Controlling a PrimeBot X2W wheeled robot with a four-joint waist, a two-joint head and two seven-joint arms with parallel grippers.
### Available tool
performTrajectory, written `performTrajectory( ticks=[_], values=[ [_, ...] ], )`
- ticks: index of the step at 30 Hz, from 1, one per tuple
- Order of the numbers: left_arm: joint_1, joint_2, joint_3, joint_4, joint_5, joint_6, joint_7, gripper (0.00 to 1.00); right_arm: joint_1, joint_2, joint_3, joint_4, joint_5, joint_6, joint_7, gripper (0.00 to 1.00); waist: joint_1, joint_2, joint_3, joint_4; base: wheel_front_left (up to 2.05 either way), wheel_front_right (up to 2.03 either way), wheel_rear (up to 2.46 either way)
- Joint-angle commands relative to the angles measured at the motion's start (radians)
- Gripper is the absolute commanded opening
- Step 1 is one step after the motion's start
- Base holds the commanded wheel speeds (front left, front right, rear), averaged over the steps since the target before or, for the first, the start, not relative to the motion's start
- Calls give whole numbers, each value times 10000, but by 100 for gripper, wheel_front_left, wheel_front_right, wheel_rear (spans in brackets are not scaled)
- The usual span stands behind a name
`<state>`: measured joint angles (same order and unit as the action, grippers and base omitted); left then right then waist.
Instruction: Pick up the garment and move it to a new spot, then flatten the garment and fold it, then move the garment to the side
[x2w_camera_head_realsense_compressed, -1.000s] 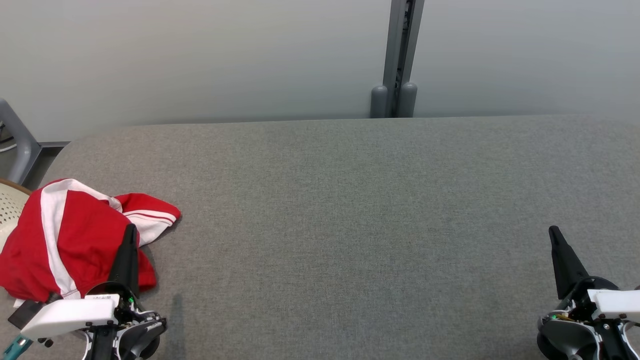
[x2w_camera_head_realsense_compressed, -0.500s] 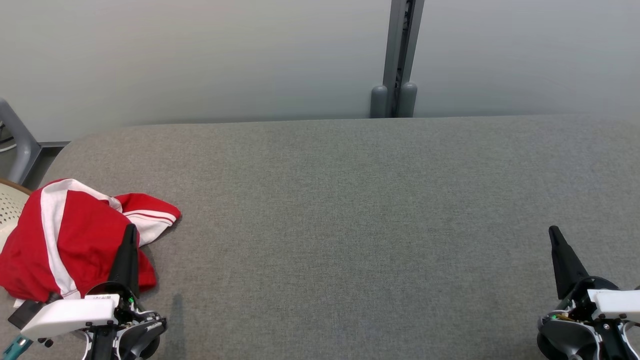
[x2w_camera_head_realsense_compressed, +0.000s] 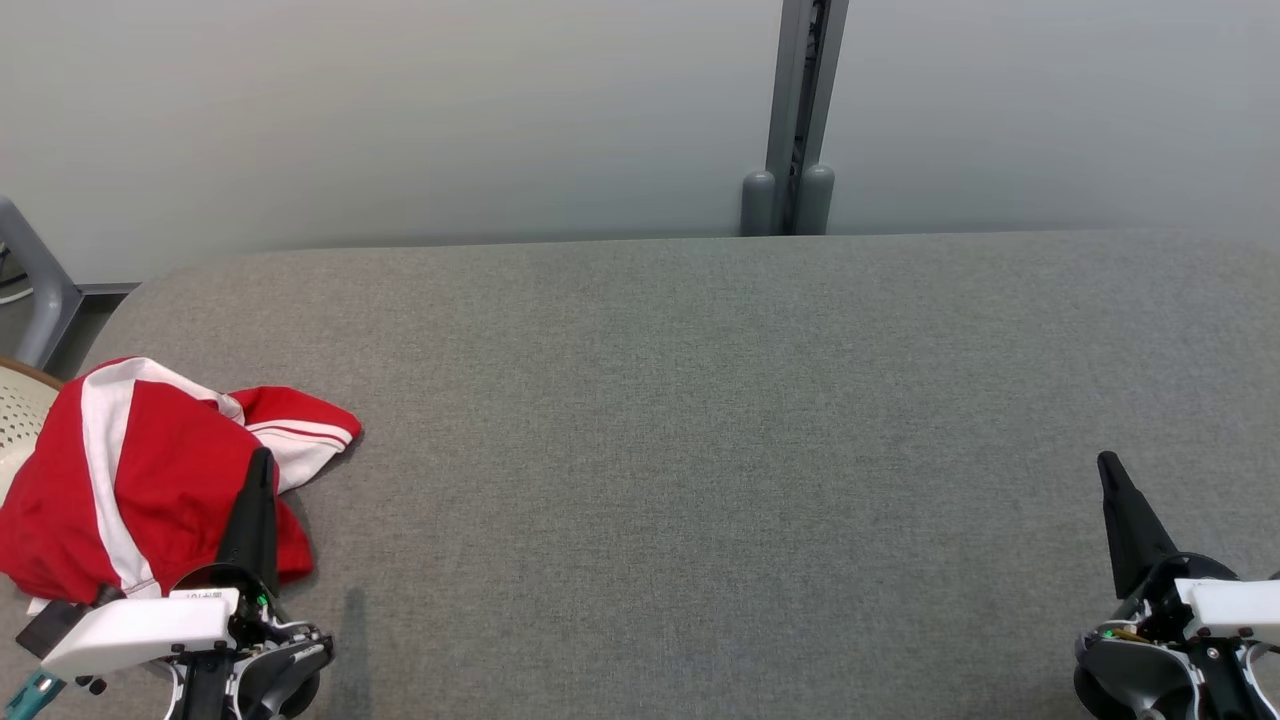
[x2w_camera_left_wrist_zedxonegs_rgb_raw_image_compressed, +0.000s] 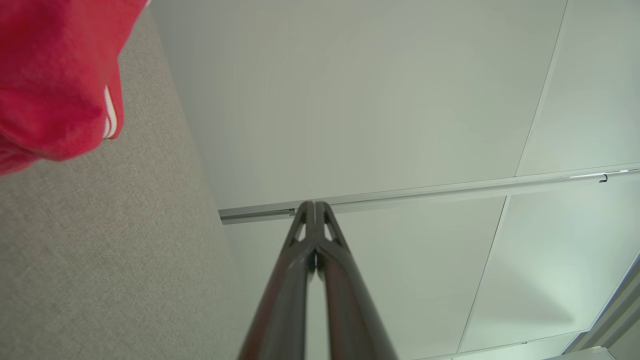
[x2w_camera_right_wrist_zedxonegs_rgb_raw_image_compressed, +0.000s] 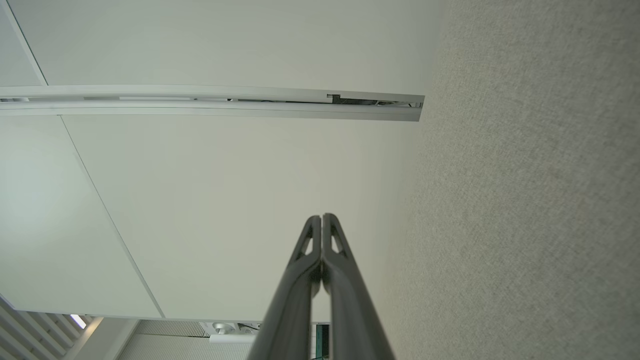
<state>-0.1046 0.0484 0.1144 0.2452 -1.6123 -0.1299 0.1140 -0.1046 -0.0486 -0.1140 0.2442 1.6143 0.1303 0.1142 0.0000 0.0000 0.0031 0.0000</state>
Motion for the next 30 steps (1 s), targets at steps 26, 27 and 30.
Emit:
performTrajectory(
  ticks=[26, 27, 30],
  values=[
    [-98, 30, 17, -1, -10, -47, 22, 0, -92, -37, -1, 23, -32, 9, 13, 0, 0, 0, 0, 0, 0, 0, 0],
    [-98, 30, 17, -1, -10, -47, 22, 0, -92, -37, -1, 23, -32, 9, 13, 0, 0, 0, 0, 0, 0, 0, 0],
    [-98, 30, 17, -1, -10, -47, 22, 0, -92, -37, -1, 23, -32, 9, 13, 0, 0, 0, 0, 0, 0, 0, 0]
  ],
)
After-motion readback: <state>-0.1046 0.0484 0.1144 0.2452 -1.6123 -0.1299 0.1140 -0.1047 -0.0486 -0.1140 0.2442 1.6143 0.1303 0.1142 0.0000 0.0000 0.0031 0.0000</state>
